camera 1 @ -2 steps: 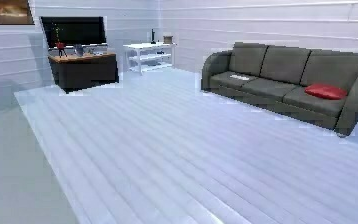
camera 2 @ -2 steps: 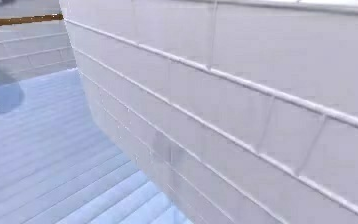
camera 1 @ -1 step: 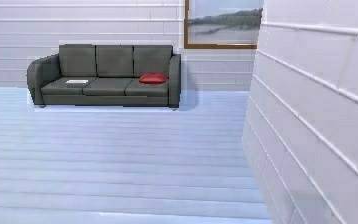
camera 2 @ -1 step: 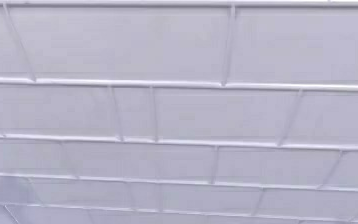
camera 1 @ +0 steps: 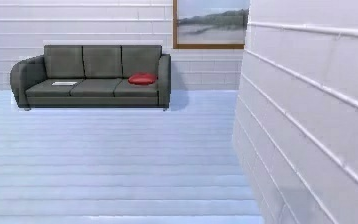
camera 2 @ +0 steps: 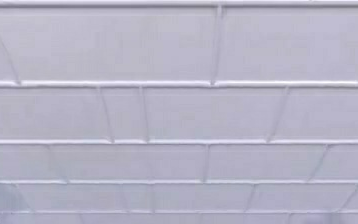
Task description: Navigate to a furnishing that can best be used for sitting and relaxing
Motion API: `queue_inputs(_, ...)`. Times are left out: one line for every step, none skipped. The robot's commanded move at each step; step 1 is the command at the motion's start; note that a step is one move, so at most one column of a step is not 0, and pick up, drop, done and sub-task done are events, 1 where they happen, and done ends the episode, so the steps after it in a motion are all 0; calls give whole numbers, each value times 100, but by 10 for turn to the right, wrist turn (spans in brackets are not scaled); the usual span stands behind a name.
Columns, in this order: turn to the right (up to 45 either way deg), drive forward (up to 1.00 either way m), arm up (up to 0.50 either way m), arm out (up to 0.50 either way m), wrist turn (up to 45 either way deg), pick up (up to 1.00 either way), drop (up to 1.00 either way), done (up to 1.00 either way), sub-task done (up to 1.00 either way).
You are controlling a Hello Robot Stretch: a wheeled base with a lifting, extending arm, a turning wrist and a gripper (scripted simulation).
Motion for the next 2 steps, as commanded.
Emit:
queue_inputs(0, 100, 0, 0, 0, 0, 0, 0, 0)
queue_inputs(30, 0, 0, 0, 0, 0, 0, 0, 0)
